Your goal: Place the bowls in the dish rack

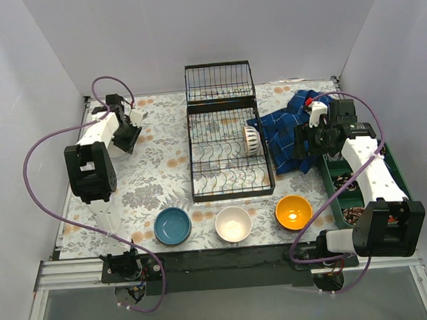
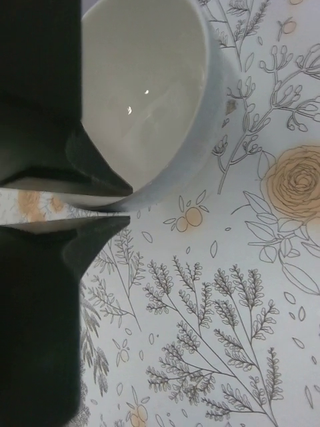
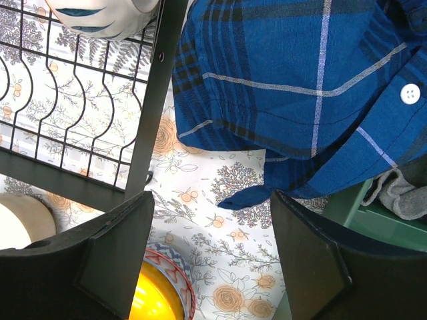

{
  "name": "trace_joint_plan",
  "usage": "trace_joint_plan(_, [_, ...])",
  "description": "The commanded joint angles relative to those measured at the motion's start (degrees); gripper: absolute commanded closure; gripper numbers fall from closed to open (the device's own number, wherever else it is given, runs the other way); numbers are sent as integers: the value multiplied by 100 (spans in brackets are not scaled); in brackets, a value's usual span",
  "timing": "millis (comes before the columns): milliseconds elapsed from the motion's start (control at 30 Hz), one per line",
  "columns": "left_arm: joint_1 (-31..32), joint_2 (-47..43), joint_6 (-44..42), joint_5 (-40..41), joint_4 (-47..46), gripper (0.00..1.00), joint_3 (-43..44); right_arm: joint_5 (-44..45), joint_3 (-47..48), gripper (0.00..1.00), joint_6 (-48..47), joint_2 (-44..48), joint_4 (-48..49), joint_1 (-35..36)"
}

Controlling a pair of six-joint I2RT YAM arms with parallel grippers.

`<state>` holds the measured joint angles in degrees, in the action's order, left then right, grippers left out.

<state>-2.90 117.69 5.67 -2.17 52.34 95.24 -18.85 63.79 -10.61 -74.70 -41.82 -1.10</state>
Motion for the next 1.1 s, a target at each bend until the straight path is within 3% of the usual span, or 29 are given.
trace_joint_plan(0, [-27,-132,13,68,-48,91,21,-57,-16,21,42,166,139,-4])
trace_joint_plan(67, [-27,-237,4,51,-31,100,-5,-40,-24,21,42,175,139,-4])
trace_joint_plan(167, [-27,-422,65,-90,205,100,161,-13,-42,21,50,210,131,-4])
trace_joint_plan(400, [52,-668,408,-959,1304,100,1749,22,19,21,121,271,95,-4])
trace_joint_plan(533, [192,-484,873,-2328,2025,100,3041,118,107,21,138,280,60,-4])
trace_joint_plan(600, [202,-597,1426,-3583,1922,100,2966,171,134,21,138,298,17,-4])
trace_joint_plan(633, [202,-694,1628,-4023,1529,100,2748,223,142,21,138,298,8,-4])
trace_joint_plan(667, [210,-851,1874,-4976,1168,100,2102,250,160,21,121,298,-19,-4])
trace_joint_plan(700, [211,-1192,2607,-5395,712,100,1582,294,160,21,112,315,-62,-13])
trace_joint_plan(733, [393,-1422,2997,-5842,-449,100,1115,320,169,21,95,341,-63,-13])
trace_joint_plan(800, [561,-1948,4285,-7082,-1877,100,-230,399,186,21,51,377,-98,-13])
trace_joint_plan(833, [823,-2073,4685,-7339,-3295,100,-582,426,178,21,33,386,-124,-13])
trace_joint_plan(1000, [1458,-2233,6784,-7491,-6643,100,-2059,601,99,21,-72,491,-195,-21])
trace_joint_plan(1067, [1529,-2049,8312,-7385,-8452,100,-2386,646,72,21,-108,526,-212,-21])
